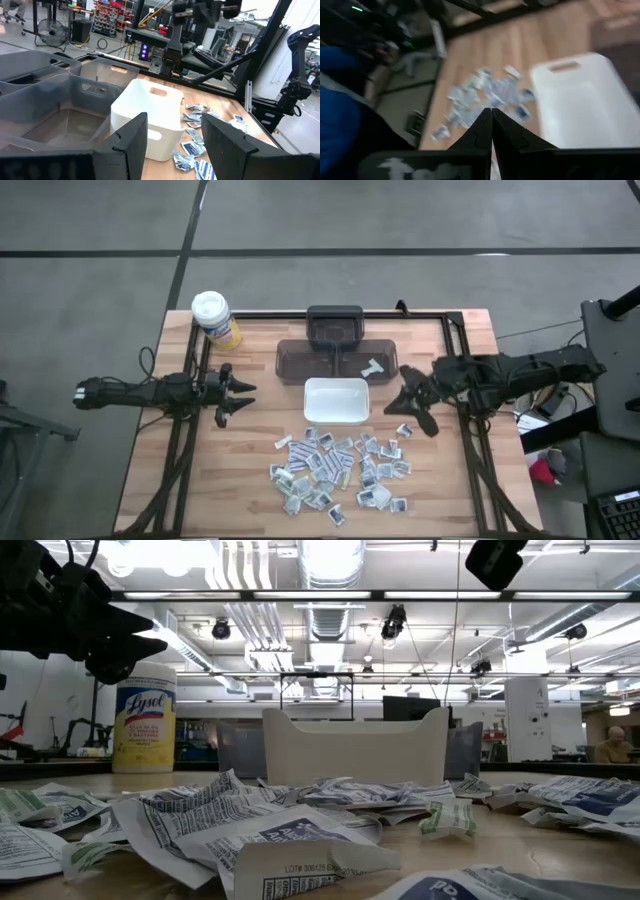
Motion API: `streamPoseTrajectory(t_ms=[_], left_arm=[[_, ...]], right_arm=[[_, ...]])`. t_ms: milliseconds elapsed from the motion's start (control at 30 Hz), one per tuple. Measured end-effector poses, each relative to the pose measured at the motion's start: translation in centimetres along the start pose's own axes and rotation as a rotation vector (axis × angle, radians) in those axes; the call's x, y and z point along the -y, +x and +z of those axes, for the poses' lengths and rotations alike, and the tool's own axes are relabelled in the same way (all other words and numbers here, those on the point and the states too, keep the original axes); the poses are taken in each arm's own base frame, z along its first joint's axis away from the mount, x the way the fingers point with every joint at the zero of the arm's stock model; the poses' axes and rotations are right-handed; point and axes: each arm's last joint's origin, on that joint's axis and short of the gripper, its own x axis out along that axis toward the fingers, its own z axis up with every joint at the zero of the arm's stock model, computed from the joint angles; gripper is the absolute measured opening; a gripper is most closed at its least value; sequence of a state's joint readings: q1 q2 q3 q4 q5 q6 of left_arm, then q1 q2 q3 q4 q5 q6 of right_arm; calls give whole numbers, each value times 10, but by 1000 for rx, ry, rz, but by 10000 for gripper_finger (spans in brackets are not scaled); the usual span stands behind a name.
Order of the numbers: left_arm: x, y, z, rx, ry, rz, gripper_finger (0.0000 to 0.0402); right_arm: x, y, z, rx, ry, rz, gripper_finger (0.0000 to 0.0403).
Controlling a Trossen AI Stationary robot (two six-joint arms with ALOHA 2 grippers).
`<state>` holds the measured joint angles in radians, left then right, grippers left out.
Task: Pick & Place First Aid Supplies
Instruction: Put the green bandage into the bottom right black bin
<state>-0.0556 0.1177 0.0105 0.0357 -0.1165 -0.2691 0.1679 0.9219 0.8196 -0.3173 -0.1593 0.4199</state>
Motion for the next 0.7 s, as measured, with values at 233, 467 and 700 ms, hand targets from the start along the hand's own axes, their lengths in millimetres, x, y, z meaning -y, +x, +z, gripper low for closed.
streamPoseTrajectory(t_ms=[233, 467, 700], left_arm=[[0, 0, 0, 0, 0, 0, 183], [0, 0, 0, 0, 0, 0, 183], [0, 0, 0, 0, 0, 0, 183]], right_arm=[[-11, 32, -21, 27, -27, 125, 8], [-20, 70, -33, -105, -40, 128, 8], [-25, 106, -36, -223, -71, 175, 8]])
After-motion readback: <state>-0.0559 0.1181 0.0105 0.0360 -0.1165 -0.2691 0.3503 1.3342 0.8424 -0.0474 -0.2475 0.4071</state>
